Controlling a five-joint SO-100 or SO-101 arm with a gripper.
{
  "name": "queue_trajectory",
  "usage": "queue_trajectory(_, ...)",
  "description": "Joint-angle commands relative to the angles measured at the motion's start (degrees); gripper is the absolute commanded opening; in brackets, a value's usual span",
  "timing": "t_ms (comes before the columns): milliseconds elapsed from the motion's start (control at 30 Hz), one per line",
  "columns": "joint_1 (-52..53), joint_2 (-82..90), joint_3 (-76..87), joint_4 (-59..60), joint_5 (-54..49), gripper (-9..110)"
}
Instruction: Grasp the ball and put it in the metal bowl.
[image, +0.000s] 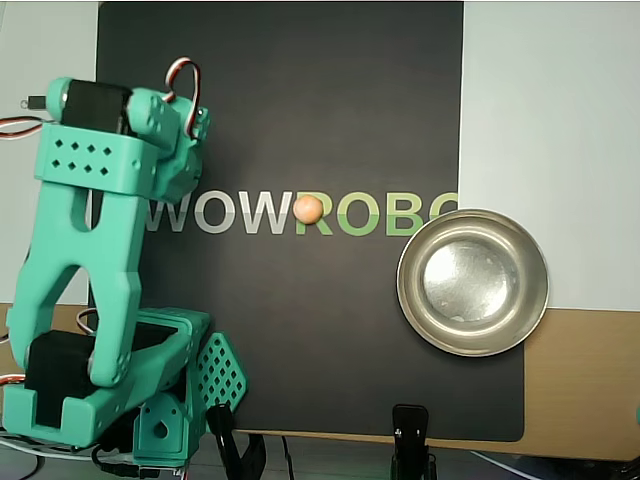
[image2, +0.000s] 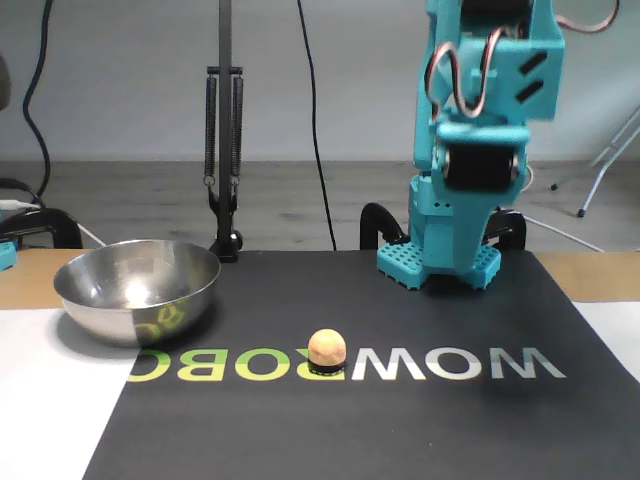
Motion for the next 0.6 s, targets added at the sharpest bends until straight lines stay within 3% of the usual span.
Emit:
queue_trajectory(0,-0.4,-0.1,-1.8,0.2,-0.3,0)
queue_trajectory(567,-0.4,-4.9,-2.1,0.1,-0.3,0)
